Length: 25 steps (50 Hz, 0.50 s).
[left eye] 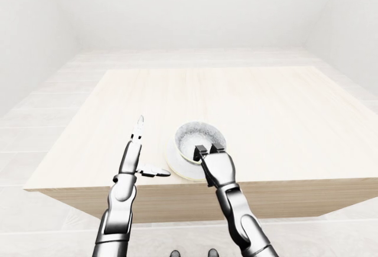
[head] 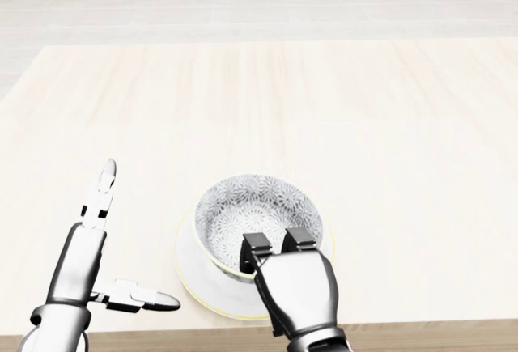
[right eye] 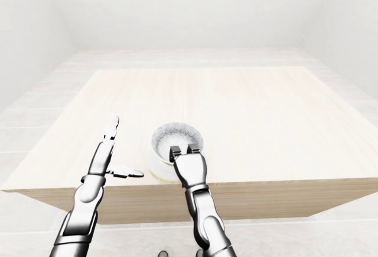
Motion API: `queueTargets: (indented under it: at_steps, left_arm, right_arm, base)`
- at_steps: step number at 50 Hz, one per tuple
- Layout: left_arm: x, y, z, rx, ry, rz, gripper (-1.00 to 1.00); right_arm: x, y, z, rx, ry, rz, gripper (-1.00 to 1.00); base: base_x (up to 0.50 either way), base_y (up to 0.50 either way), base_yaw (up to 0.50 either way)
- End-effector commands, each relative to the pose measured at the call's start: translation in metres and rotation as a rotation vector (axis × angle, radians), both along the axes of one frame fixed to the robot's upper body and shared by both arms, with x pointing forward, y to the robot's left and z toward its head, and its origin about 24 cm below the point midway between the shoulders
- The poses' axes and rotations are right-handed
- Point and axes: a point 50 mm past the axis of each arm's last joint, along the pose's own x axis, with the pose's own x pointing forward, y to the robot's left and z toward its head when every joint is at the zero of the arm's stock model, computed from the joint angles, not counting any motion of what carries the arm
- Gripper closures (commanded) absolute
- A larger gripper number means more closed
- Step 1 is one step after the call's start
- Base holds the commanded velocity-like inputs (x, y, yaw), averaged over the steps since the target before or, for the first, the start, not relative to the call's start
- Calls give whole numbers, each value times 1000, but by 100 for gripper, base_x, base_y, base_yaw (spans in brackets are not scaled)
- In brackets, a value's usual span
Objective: Put the bowl on the plate.
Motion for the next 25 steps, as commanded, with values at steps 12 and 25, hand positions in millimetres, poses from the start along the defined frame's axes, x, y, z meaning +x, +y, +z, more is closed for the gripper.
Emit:
queueTargets:
  at_steps: [12,25]
  left_arm:
    - [0,1,-2,-3,9,5,-100]
    - [0,1,-3,-3,11,5,-100]
  right_arm:
    - [1,1,2,-1,-24,-2,82]
    - [1,1,1,-1,-22,-3,76]
  base:
    - [0,0,0]
    - [0,0,0]
